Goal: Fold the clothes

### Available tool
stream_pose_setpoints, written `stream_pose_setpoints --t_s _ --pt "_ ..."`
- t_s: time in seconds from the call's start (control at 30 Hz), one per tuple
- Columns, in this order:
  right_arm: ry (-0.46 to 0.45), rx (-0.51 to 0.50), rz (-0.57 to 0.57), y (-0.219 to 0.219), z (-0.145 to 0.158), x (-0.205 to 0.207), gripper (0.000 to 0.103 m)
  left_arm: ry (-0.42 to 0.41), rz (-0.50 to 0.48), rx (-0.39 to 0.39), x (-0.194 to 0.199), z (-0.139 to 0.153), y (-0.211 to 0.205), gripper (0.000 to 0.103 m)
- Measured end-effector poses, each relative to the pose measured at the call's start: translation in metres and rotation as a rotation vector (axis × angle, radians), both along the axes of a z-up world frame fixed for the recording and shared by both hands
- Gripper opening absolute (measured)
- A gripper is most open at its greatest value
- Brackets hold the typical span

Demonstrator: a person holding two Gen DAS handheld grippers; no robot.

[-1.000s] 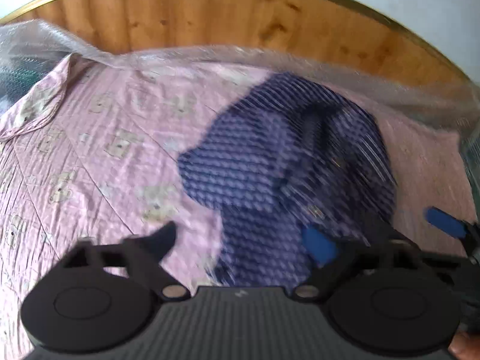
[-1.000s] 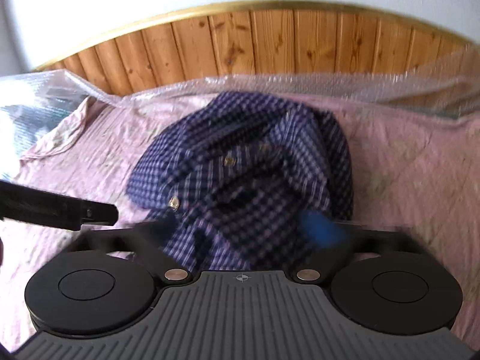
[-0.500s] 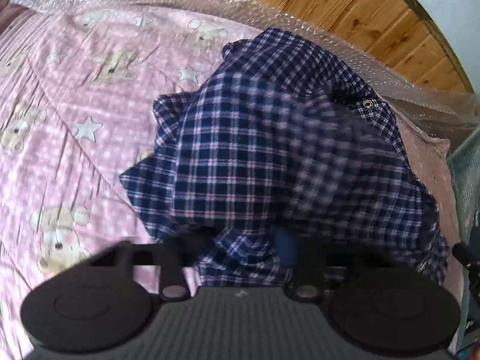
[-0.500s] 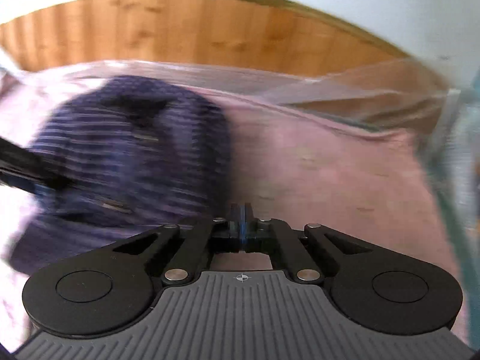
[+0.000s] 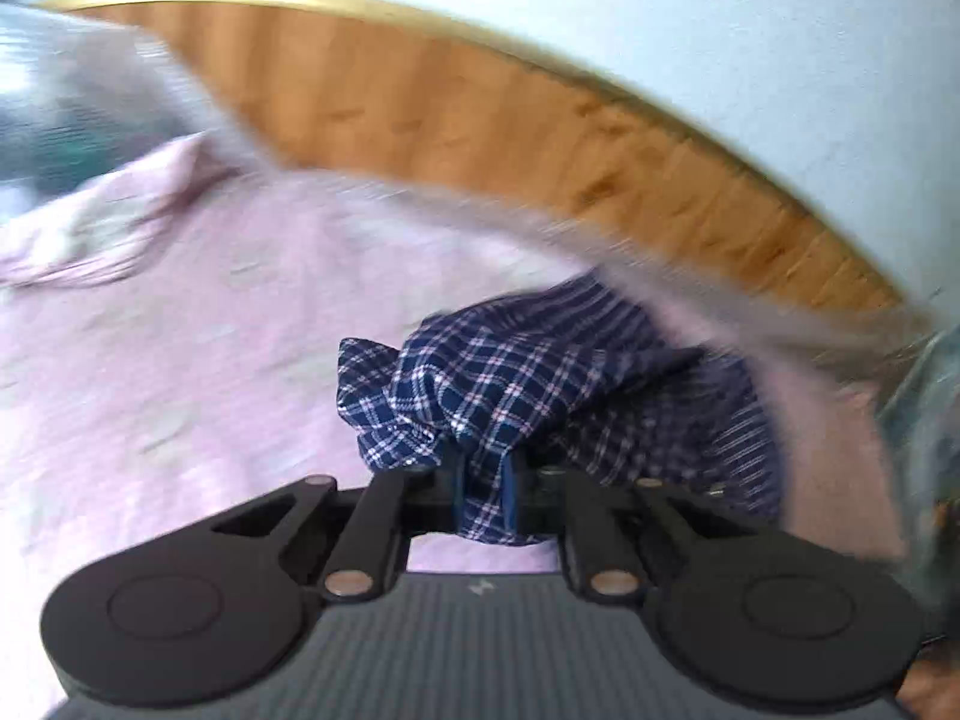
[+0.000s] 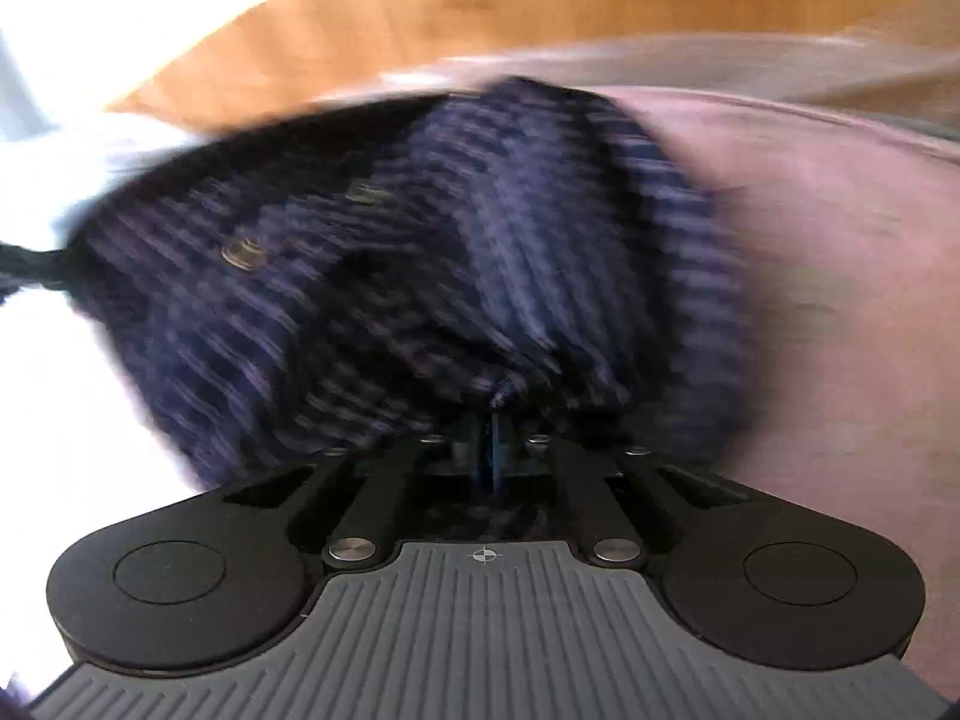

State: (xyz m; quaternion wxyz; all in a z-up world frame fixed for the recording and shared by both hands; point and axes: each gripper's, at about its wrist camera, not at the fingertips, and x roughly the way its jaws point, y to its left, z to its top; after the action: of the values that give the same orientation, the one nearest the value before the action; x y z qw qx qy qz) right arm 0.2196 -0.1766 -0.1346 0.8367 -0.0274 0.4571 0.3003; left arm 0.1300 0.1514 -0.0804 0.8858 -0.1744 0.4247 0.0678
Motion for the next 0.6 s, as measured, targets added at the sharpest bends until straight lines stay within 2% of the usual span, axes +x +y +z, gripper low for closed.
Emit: stream_pose_setpoints --t_s 0.07,0.13,0.17,0.2,0.23,0.27,0.3,0.33,0.37,0.47,0.53,0.6 --pt "0.040 0.055 0.190 0.022 0.010 -0.026 0.001 0.137 0.006 0.065 -0.032 -0.022 0.011 0.014" --pt "0.097 0.043 0.259 0.023 0.003 -0.048 0.001 0.271 0.007 0.113 -0.064 -0.043 0.022 0.016" --pt "0.121 0.037 0.287 0.023 0.001 -0.058 0.008 0.299 0.005 0.126 -0.076 -0.047 0.026 0.019" --pt "0.103 0.029 0.266 0.018 0.002 -0.061 0.016 0.297 0.010 0.159 -0.083 -0.043 0.027 0.020" --pt "0.082 0.044 0.222 0.008 0.008 -0.059 0.036 0.272 0.022 0.202 -0.084 -0.035 0.027 0.025" --pt "0.062 0.058 0.179 0.000 0.013 -0.056 0.056 0.230 0.037 0.229 -0.082 -0.025 0.029 0.042" --pt "0.051 0.059 0.150 -0.002 0.015 -0.050 0.064 0.185 0.051 0.245 -0.077 -0.016 0.030 0.051" --pt "0.039 0.060 0.121 -0.003 0.017 -0.044 0.075 0.135 0.063 0.240 -0.068 -0.008 0.032 0.065" --pt "0.027 0.061 0.092 -0.005 0.019 -0.038 0.080 0.092 0.062 0.225 -0.053 -0.003 0.032 0.073" --pt "-0.009 0.064 0.004 -0.009 0.025 -0.019 0.095 0.011 -0.027 0.120 0.020 -0.003 0.010 0.080" --pt "-0.033 0.066 -0.054 -0.012 0.029 -0.007 0.096 -0.027 -0.110 0.057 0.061 -0.011 -0.016 0.082" --pt "-0.054 0.070 -0.108 -0.014 0.033 0.004 0.092 -0.039 -0.240 0.036 0.099 -0.022 -0.056 0.082"
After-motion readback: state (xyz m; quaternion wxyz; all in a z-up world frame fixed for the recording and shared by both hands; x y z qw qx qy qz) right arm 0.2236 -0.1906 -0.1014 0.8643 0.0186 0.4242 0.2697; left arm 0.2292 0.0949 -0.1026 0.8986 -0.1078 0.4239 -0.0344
